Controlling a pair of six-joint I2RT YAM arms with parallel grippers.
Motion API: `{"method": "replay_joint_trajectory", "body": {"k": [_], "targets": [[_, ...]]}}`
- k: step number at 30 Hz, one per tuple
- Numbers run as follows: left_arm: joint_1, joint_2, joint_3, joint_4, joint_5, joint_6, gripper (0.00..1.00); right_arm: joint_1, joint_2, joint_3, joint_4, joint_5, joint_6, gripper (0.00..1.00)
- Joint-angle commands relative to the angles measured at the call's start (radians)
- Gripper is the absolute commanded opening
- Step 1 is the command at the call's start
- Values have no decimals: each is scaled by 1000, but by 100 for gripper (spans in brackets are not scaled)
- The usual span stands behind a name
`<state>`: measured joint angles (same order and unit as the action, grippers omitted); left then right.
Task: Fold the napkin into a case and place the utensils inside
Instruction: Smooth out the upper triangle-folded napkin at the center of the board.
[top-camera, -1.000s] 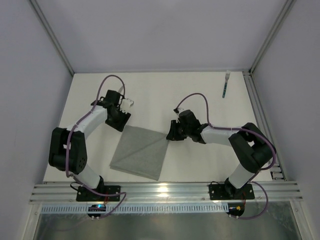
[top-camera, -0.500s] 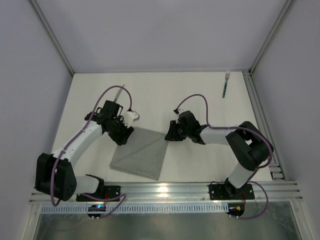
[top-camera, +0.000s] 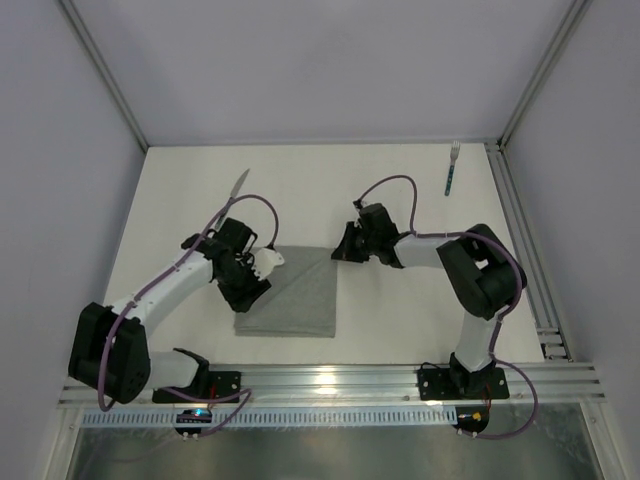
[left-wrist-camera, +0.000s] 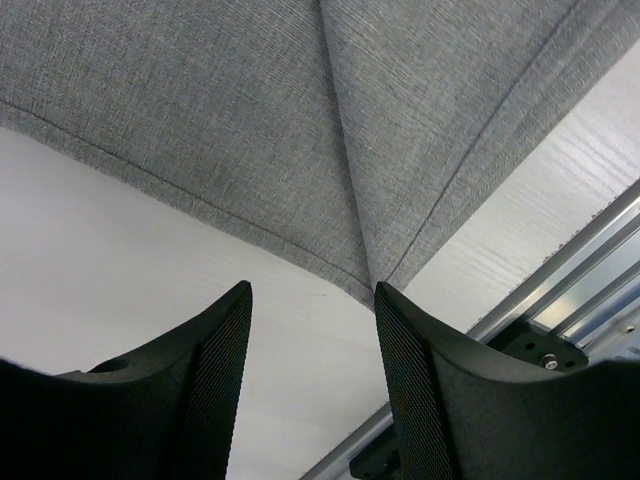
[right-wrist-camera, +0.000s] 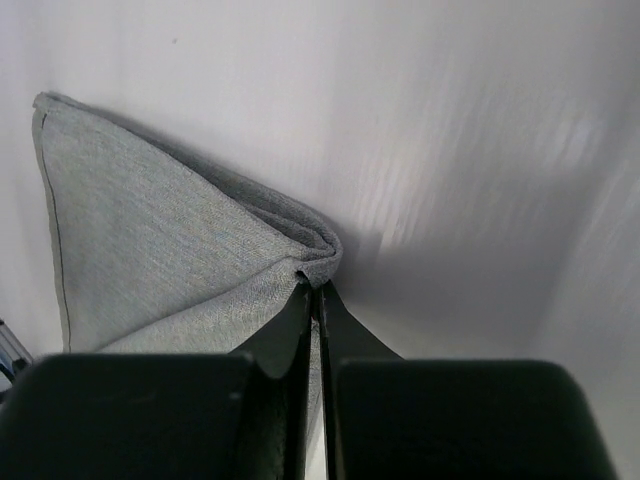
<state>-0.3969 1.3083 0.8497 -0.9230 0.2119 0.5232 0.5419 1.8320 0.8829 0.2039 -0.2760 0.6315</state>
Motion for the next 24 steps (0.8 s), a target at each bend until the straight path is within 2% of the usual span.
{"method": "replay_joint_trajectory", "body": {"k": [1,5,7,8,11,12,13,16,17,18,19,22,24], "targets": [[-52,9,69,29,-34,-17,55,-36,41,106,-58,43,1,3],[-114,26,149,23,-74,6,57,-51,81,226,-135,47,-35,4],[-158,49,211,-11,-81,21,58,-59,87,272,-176,41,-53,9],[-172,55,228,-23,-89,41,58,-59,75,278,-188,34,-71,22],[-238,45,229,-71,-79,105,60,-60,18,251,-242,5,-113,40],[-272,31,209,-76,-81,129,60,-60,-46,202,-250,-6,-115,50],[-290,16,156,-77,-92,148,61,-60,-84,167,-250,-11,-115,52],[-338,-3,38,-18,-143,129,62,-53,-246,32,-258,-5,-101,54],[-345,-7,11,-13,-140,132,66,-46,-285,-2,-259,-3,-95,53],[-367,-27,-12,1,-163,162,71,-40,-322,-37,-259,-5,-76,51],[-379,-43,-58,30,-167,169,71,-31,-392,-101,-255,-5,-67,44],[-396,-96,-112,142,-152,196,72,41,-482,-182,-277,30,-47,35],[-411,-100,-127,200,-151,189,72,98,-493,-197,-284,40,-35,34]]}}
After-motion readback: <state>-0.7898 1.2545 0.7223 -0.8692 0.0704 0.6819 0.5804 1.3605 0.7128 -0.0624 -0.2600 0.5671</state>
